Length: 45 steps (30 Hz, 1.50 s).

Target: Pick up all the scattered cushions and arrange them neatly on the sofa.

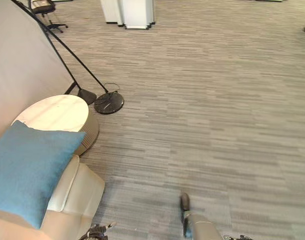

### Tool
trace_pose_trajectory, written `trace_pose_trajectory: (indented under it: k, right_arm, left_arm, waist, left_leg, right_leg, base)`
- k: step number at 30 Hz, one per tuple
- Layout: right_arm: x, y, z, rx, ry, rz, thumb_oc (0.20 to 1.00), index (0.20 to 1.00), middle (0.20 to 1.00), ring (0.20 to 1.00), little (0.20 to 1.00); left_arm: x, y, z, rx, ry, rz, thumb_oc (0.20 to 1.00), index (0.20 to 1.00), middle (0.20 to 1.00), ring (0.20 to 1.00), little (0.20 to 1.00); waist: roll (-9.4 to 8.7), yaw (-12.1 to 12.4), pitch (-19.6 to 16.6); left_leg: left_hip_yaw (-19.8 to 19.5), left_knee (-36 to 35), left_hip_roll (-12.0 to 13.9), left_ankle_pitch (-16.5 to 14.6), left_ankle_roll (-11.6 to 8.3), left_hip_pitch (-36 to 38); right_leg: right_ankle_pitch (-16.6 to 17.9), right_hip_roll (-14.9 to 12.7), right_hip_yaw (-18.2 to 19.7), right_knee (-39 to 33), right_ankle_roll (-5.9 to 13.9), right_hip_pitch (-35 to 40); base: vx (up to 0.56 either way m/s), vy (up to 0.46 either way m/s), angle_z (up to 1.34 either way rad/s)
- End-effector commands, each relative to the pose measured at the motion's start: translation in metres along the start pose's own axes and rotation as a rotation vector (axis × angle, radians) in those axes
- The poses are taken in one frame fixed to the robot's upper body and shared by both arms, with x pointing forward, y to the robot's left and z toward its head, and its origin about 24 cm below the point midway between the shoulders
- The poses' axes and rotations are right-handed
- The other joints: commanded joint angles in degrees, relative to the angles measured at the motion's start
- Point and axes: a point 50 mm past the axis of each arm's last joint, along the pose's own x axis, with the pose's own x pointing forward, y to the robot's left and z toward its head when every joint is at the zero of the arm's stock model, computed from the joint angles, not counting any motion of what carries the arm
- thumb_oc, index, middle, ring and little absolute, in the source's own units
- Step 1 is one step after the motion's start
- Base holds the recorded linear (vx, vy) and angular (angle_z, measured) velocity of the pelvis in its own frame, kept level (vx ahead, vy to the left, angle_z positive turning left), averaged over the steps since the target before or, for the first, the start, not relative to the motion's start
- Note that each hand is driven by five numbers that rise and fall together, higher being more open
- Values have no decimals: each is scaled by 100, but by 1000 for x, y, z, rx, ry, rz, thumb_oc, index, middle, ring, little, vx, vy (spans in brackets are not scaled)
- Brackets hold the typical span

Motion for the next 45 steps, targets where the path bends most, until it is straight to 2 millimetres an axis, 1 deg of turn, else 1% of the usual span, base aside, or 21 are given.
trace_pose_trajectory:
  k: [1, 4, 6, 8, 10, 11, 14, 15, 21, 22, 23, 24, 26, 27, 28, 29, 32, 33, 36, 41, 45]
  right_arm:
    - [1, -21, 14, 17, -19, -58, 1000, 1000, 1000, 1000, 1000]
    - [1, -26, 17, 5, -33, -66, 1000, 1000, 1000, 1000, 1000]
    - [1, -31, 22, 7, -41, -84, 1000, 1000, 1000, 1000, 1000]
    - [1, -32, 20, 7, -32, -94, 1000, 1000, 1000, 1000, 1000]
    - [1, -31, 18, 15, -26, -90, 1000, 1000, 1000, 1000, 1000]
    - [1, -30, 15, 22, -22, -87, 1000, 1000, 1000, 1000, 1000]
    - [1, -27, 13, 18, -21, -90, 1000, 1000, 1000, 1000, 1000]
    - [1, -25, 13, 21, -20, -91, 1000, 1000, 1000, 1000, 1000]
    - [1, -14, 16, -4, -27, -63, 1000, 1000, 1000, 1000, 1000]
    - [1, -3, 15, -23, -34, -28, 1000, 1000, 1000, 1000, 1000]
    - [0, 0, 13, -24, -32, -13, 1000, 1000, 1000, 1000, 1000]
    - [0, 0, 13, -24, -32, -13, 1000, 1000, 1000, 1000, 1000]
    - [0, 6, 15, -32, -45, 8, 1000, 1000, 1000, 1000, 1000]
    - [0, 6, 15, -32, -46, 8, 1000, 1000, 1000, 1000, 1000]
    - [0, 10, 16, -36, -50, 17, 1000, 1000, 1000, 1000, 1000]
    - [0, 10, 16, -33, -48, 17, 1000, 1000, 1000, 1000, 1000]
    - [0, 10, 15, -15, -38, 11, 1000, 1000, 1000, 1000, 1000]
    - [0, 9, 16, -9, -39, 6, 1000, 1000, 1000, 1000, 1000]
    - [0, 8, 16, -7, -34, 2, 1000, 1000, 1000, 1000, 1000]
    - [1, 2, 11, -13, -23, -12, 1000, 1000, 1000, 1000, 1000]
    - [1, -2, 7, -33, -13, -13, 1000, 1000, 1000, 1000, 1000]
  left_arm:
    - [-1, 6, -11, 14, 18, 10, 1000, 1000, 1000, 1000, 1000]
    - [-2, 4, -14, -6, 21, 6, 1000, 1000, 1000, 1000, 1000]
    - [-1, 0, -7, -9, 3, -3, 1000, 1000, 1000, 1000, 1000]
    - [-1, -2, -3, 5, -4, -12, 1000, 1000, 1000, 1000, 1000]
    - [-1, -3, -1, 14, -11, -18, 1000, 1000, 1000, 1000, 1000]
    - [-1, -4, 1, 34, -19, -23, 1000, 1000, 1000, 1000, 1000]
    - [-1, -11, 10, 69, -48, -46, 1000, 1000, 1000, 1000, 1000]
    - [-1, -14, 17, 71, -67, -56, 1000, 1000, 1000, 1000, 1000]
    - [-1, -9, 11, 31, -48, -48, 1000, 1000, 1000, 1000, 1000]
    - [-1, 1, -10, 3, 26, -17, 1000, 1000, 1000, 1000, 1000]
    - [-2, 4, -13, 8, 37, -11, 1000, 1000, 1000, 1000, 1000]
    - [-1, 4, -13, 8, 37, -11, 1000, 1000, 1000, 1000, 1000]
    - [-1, 8, -11, 33, 37, 2, 1000, 1000, 1000, 1000, 1000]
    - [-1, 8, -11, 33, 37, 2, 1000, 1000, 1000, 1000, 1000]
    - [0, 6, -3, 53, 9, -3, 1000, 1000, 1000, 1000, 1000]
    - [0, 6, 0, 56, -2, -4, 1000, 1000, 1000, 1000, 1000]
    - [0, 4, 12, 64, -40, -11, 1000, 1000, 1000, 1000, 1000]
    - [1, 4, 20, 73, -64, -13, 1000, 1000, 1000, 1000, 1000]
    - [1, 3, 26, 85, -82, -14, 1000, 1000, 1000, 1000, 1000]
    - [1, 5, 28, 122, -90, -6, 1000, 1000, 1000, 1000, 1000]
    - [0, -3, 22, 136, -81, -31, 1000, 1000, 1000, 1000, 1000]
  waist:
    - [175, 288, 3]
    - [152, 393, 133]
    - [133, 411, 291]
    - [48, 358, 277]
    - [3, 351, 250]
    - [-5, 294, 182]
    - [83, 110, 101]
    - [117, 25, 58]
    - [76, 105, -24]
    - [-24, 277, -139]
    - [-38, 298, -111]
    - [-40, 296, -111]
    - [-8, 183, 89]
    - [-14, 180, 86]
    - [13, 27, 203]
    - [33, 13, 249]
    - [93, -31, 330]
    - [68, -79, 334]
    - [24, -127, 328]
    - [-61, -205, 249]
    - [-20, -238, 32]
  left_leg:
    - [86, -21, 401, 390, 62, -946]
    - [205, 1669, 372, 717, -108, -1757]
    - [632, 2368, 486, 697, -156, -2272]
    - [1461, 1729, 832, 530, -75, -2317]
    - [1622, 1461, 827, 427, -51, -2365]
    - [1898, 632, 861, 384, -51, -2295]
    - [2728, -726, 1085, 1145, -252, -2180]
    - [3255, -1201, 1234, 1340, -354, -2319]
    - [3372, -1201, 1394, 1431, -421, -2461]
    - [3163, -1201, 1190, 1329, -298, -2269]
    - [3051, -1201, 1084, 1211, -191, -2153]
    - [3050, -1201, 1081, 1210, -190, -2153]
    - [2739, -1201, 859, 934, 89, -1806]
    - [2739, -1201, 850, 934, 96, -1814]
    - [2490, -1201, 794, 847, 154, -1694]
    - [2408, -1201, 795, 851, 152, -1648]
    - [2145, -1201, 817, 855, 125, -1508]
    - [2023, -1201, 770, 871, 147, -1498]
    - [1878, -1201, 700, 812, 125, -1401]
    - [1693, -1201, 586, 636, 91, -1048]
    - [1648, -1178, 600, 428, 34, -769]
  right_leg:
    - [-410, 63, -105, 176, 629, 676]
    - [-513, -2, -500, 9, 464, 1168]
    - [-658, -46, -862, 54, 359, 1358]
    - [-821, -159, -1351, -78, 327, 1573]
    - [-855, -189, -1527, -168, 341, 1652]
    - [-932, -190, -1794, -295, 408, 1770]
    - [-1063, -189, -2404, -385, 426, 1871]
    - [-1149, -191, -2771, -386, 399, 1910]
    - [-1282, -177, -3242, -386, 423, 2094]
    - [-1480, -463, -3444, 185, 462, 2200]
    - [-1540, -654, -3472, 696, 503, 2124]
    - [-1547, -660, -3473, 707, 505, 2121]
    - [-1247, -1200, -3169, 2384, 601, 1532]
    - [-1260, -1217, -3166, 2413, 604, 1513]
    - [-1303, -916, -2279, 2855, 565, 963]
    - [-1397, -736, -2005, 2879, 521, 764]
    - [-1416, -457, -1675, 2133, 472, 617]
    - [-1101, -166, -1273, 1469, 520, 433]
    - [-727, 19, -928, 637, 635, 349]
    - [-296, 45, -1102, 4, 806, 415]
    - [-233, 75, -1110, -205, 729, 798]
  base:
    - [420, -171, 139]
    - [263, -187, 60]
    - [108, -179, 72]
    - [169, -185, 151]
    - [145, -87, 157]
    - [173, -27, 131]
    - [140, 43, 131]
    - [99, 92, 157]
    - [194, 162, 93]
    - [573, 496, 63]
    - [513, 452, 62]
    - [193, 242, 94]
    - [198, 328, 111]
    - [152, 287, 101]
    - [82, 120, 109]
    - [135, 130, 139]
    - [174, 11, 101]
    - [73, -15, 78]
    - [153, -30, 74]
    - [262, -77, 32]
    - [311, -144, 30]
